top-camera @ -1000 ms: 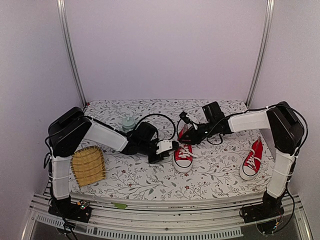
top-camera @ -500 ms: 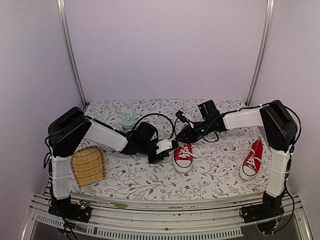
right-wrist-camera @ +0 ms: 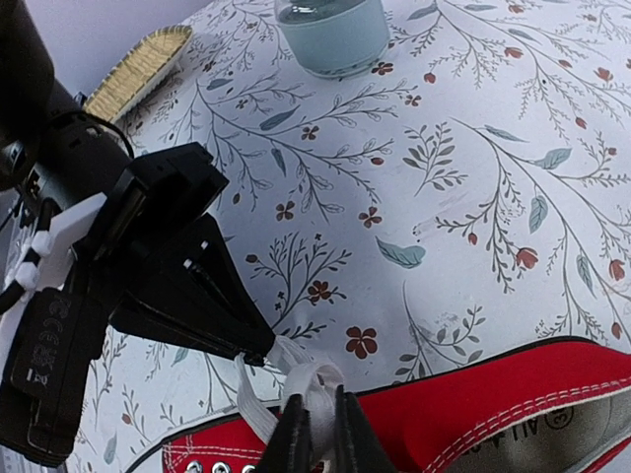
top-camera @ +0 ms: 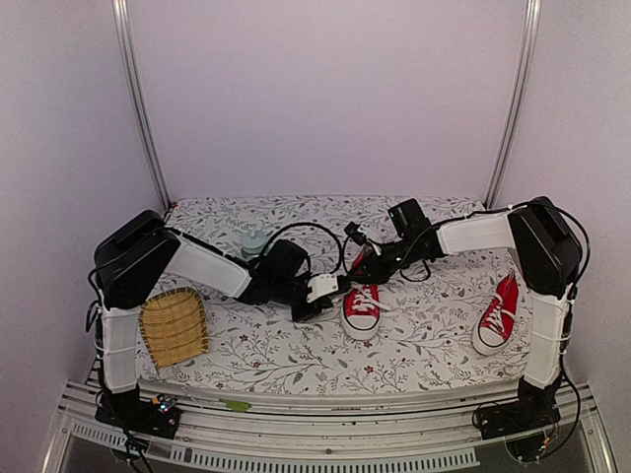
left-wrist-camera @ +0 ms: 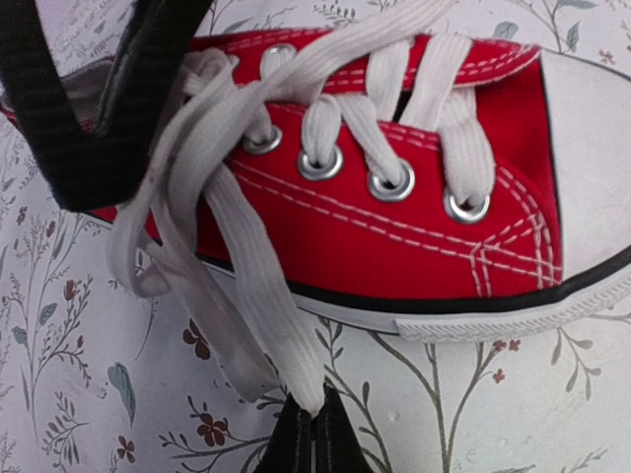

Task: Tie the shoes
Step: Cross the half-tied shoelace with the shoelace loop.

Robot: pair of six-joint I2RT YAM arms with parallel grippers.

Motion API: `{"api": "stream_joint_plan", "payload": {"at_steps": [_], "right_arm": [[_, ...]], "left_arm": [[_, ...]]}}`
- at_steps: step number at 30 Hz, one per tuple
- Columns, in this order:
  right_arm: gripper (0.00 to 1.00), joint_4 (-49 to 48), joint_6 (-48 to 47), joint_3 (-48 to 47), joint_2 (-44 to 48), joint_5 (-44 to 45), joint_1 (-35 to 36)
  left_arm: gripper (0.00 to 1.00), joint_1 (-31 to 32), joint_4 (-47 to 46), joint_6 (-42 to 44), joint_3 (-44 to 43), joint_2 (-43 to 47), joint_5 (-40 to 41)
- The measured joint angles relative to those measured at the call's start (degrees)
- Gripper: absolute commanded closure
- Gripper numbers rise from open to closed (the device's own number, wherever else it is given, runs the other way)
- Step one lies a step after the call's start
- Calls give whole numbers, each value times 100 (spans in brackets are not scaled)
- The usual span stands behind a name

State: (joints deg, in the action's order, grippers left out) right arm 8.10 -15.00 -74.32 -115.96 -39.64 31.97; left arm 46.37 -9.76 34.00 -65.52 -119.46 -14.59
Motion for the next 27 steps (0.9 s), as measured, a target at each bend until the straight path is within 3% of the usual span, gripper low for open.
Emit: {"api": "stream_joint_plan", "payload": {"at_steps": [5, 27], "right_arm": [[99, 81, -26, 0, 0, 15, 2], [99, 48, 68, 326, 544, 339, -17]], "left_arm": [[100, 0, 0, 0, 4, 0, -2], [100, 0, 111, 210, 61, 74, -37]]}}
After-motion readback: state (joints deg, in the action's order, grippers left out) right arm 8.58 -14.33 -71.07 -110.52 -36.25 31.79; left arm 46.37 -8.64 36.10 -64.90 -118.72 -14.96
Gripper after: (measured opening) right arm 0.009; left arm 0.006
